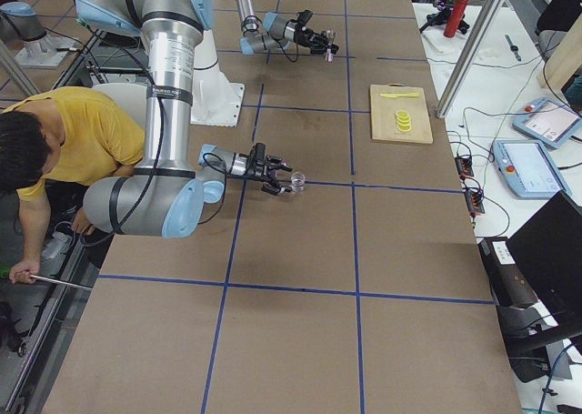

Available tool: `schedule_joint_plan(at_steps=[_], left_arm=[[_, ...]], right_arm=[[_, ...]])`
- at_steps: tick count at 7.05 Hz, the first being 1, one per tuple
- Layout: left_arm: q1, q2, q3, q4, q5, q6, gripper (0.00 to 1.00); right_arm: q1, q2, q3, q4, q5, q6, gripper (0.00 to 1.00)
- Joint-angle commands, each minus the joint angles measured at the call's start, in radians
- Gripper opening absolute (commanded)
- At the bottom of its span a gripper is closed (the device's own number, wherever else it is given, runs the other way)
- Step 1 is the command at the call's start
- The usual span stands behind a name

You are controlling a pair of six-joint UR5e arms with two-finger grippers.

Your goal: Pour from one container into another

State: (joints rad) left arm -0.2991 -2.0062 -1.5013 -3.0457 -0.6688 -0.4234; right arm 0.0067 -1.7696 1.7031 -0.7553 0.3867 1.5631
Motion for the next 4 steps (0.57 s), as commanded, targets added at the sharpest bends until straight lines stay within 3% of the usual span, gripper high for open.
schedule_joint_plan(at_steps=[1,4], left_arm=[[0.0,0.0,0.0,0.001,0.0,0.0,0.0],[0.0,0.0,0.0,-0.001,0.002,0.0,0.0]], right_arm=[[0.012,0.033,-0.036,0.002,0.001,0.0,0.97],[0.021,0.042,-0.054,0.002,0.0,-0.005,0.97]])
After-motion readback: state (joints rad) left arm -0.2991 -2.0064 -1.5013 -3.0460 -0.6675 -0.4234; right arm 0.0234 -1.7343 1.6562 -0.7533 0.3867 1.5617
